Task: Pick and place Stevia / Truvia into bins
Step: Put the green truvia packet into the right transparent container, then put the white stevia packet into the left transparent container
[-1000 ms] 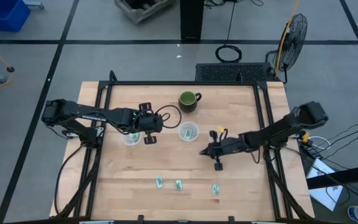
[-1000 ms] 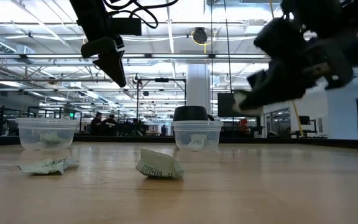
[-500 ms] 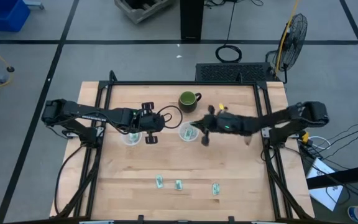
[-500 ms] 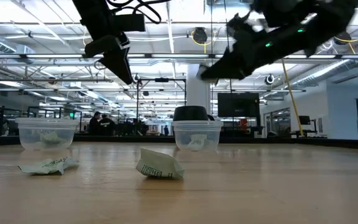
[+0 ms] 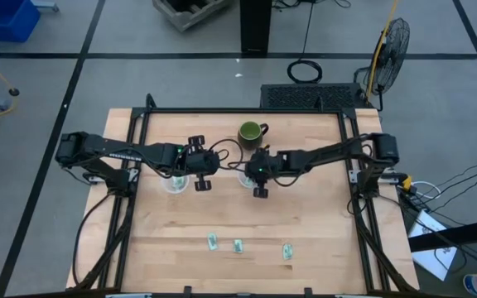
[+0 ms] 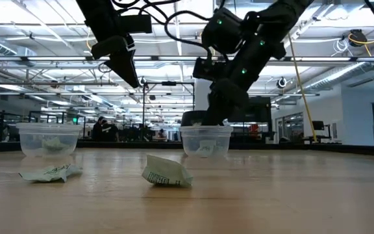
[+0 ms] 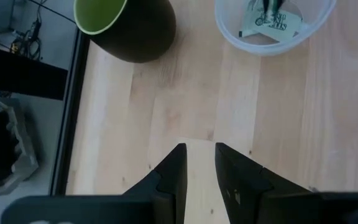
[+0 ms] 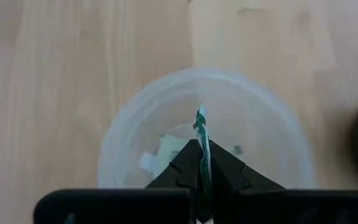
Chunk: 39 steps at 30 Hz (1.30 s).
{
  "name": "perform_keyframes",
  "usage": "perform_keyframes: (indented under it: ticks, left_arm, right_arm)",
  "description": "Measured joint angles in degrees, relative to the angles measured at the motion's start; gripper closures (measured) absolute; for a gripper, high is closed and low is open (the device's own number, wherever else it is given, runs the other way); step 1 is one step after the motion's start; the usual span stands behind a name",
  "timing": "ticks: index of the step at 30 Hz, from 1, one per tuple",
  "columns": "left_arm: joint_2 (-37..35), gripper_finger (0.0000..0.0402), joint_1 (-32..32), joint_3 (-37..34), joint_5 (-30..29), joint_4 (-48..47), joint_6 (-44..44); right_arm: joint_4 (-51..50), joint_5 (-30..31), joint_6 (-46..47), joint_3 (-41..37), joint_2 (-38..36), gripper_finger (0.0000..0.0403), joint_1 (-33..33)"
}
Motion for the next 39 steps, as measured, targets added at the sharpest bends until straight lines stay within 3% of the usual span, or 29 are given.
perform_keyframes:
  ticks: [6,19,26,29,39]
  left_arm:
    - [0.00,0.0311,0.00,0.01,0.08,-0.06,-0.04]
    - [0.00,0.0311,0.02,0.02,0.09,-0.04,-0.20]
    - [0.00,0.0311,0.02,0.00,1.01,-0.07,-1.40]
    - [0.00,0.0311,0.02,0.00,5.90,0.36,-3.01]
    - [0.00,0.0311,-4.10,-2.58,30.44,6.45,-4.44]
  right_arm:
    - [0.39,-0.28,1.81,0.00,0.11,0.0389,0.02]
    - [1.60,-0.20,1.61,0.00,0.11,0.0316,0.02]
    - [3.28,-0.15,1.23,-0.02,-4.48,0.0316,0.09]
    - [2.41,-0.17,2.41,-0.02,-8.23,0.0321,0.32]
    - [-3.63,-0.24,3.22,-0.05,-17.74,0.0326,4.21]
